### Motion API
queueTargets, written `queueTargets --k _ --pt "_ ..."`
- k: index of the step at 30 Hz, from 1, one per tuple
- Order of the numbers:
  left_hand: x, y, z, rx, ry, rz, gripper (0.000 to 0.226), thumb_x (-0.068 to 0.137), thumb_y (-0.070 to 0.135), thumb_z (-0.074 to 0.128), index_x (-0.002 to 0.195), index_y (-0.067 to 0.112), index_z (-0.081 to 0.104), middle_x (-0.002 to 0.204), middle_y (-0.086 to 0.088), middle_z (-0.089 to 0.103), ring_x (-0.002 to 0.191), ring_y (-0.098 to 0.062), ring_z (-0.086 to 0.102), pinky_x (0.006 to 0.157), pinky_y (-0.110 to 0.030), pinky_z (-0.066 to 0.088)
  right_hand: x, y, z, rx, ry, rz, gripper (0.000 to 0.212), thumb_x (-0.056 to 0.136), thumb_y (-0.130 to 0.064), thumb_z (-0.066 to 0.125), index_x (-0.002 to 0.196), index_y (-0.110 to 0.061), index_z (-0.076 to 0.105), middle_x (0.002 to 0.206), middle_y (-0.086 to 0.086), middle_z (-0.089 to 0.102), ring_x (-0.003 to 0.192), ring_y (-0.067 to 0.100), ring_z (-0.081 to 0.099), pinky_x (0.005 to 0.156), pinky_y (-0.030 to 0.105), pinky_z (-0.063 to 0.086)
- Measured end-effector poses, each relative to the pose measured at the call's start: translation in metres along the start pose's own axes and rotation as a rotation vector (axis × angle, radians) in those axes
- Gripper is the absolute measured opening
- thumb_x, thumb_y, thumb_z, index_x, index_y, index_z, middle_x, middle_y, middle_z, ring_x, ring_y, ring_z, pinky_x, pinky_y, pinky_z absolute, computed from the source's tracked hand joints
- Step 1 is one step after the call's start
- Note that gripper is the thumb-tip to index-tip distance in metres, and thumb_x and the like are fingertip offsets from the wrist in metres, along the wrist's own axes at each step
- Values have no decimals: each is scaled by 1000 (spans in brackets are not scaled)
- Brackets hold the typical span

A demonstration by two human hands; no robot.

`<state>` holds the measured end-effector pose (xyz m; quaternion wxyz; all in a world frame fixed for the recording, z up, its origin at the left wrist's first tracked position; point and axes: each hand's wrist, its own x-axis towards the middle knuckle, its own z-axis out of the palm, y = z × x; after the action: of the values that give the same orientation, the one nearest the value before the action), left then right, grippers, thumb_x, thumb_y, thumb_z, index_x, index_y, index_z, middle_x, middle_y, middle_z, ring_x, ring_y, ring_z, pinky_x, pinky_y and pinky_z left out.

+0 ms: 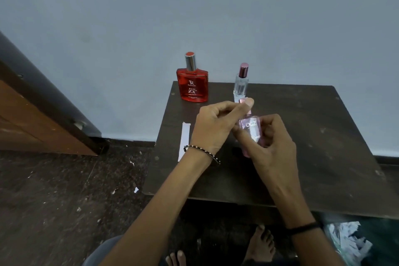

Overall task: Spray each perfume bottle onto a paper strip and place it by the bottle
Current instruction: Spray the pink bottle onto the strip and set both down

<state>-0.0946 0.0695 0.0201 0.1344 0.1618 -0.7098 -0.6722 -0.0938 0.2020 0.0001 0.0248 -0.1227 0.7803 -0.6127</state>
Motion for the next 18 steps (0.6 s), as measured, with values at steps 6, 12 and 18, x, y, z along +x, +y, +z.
queueTargets --k 6,12,18 --pt "11 -3 4 -220 132 -106 24 90 31 71 86 8 79 88 -14 78 84 -24 72 86 -45 58 2 7 -10 130 -105 110 27 86 -29 78 100 -16 59 78 4 74 60 15 68 57 26 55" --pt "14 -5 0 -295 141 -114 27 90 25 70 97 -1 77 93 -10 79 87 -20 76 69 -24 60 9 2 -16 450 -189 159 18 92 -12 68 108 -6 63 74 11 69 55 22 61 52 29 52" --pt "16 -7 -7 -267 142 -114 30 90 27 71 100 -1 76 99 -10 78 92 -20 76 73 -26 62 16 -6 -11 694 -248 253 19 97 -24 60 111 -24 73 89 9 67 67 13 56 58 26 47"
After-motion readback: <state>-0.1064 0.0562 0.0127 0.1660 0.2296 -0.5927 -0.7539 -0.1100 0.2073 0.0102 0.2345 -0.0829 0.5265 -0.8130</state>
